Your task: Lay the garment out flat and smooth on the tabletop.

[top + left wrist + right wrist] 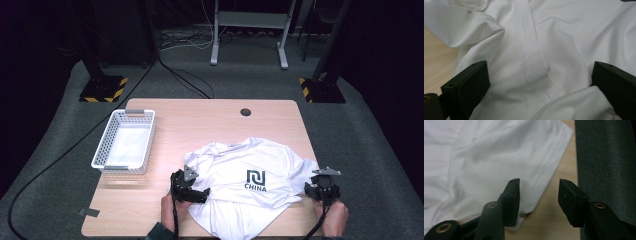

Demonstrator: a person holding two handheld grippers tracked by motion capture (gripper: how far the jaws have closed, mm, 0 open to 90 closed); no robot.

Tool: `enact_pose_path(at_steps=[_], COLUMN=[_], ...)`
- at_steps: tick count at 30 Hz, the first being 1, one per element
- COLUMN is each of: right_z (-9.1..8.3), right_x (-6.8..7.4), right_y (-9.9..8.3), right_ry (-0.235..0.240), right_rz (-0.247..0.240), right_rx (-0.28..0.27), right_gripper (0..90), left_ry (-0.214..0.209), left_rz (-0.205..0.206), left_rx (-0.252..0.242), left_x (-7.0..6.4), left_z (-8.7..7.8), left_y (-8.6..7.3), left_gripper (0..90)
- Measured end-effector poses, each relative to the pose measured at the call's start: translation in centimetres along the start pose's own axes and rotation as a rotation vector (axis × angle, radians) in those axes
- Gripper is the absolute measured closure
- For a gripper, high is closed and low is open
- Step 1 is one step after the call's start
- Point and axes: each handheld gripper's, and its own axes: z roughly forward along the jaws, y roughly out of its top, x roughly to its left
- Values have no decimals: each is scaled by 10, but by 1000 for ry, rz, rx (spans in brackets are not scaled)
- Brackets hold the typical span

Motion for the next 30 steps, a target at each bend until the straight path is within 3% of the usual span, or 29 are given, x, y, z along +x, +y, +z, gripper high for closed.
enact_pose_path(at_steps=[3, 6, 11, 14, 17, 19, 22, 27, 30], right_z=[-7, -16, -12, 3, 22, 32, 34, 36, 37], right_x=[-9, -6, 31, 57, 74, 79, 77, 59, 47], right_y=[-6, -3, 19, 31, 37, 38, 38, 34, 31], right_ry=[-27, 11, 176, 260, 332, 329, 321, 305, 291], right_rz=[33, 47, -27, -79, -112, -125, -128, -94, -71], right_rx=[3, -43, -94, -98, -77, -67, -85, -92, -98], right_gripper=[447, 340, 164, 92, 70, 32, 49, 50, 51], left_ry=[0, 1, 1, 1, 4, 7, 17, 14, -19], left_rz=[0, 2, 1, 2, 2, 2, -7, -4, 17], left_rx=[0, 2, 1, 2, 1, 1, 3, 4, -8], left_x=[0, 0, 0, 0, 0, -1, -3, -12, -17], left_z=[0, 0, 0, 0, 0, 0, 1, 4, 4], left_y=[0, 0, 0, 0, 0, 0, 0, 3, 4], left_gripper=[21, 20, 20, 20, 19, 19, 14, 10, 20])
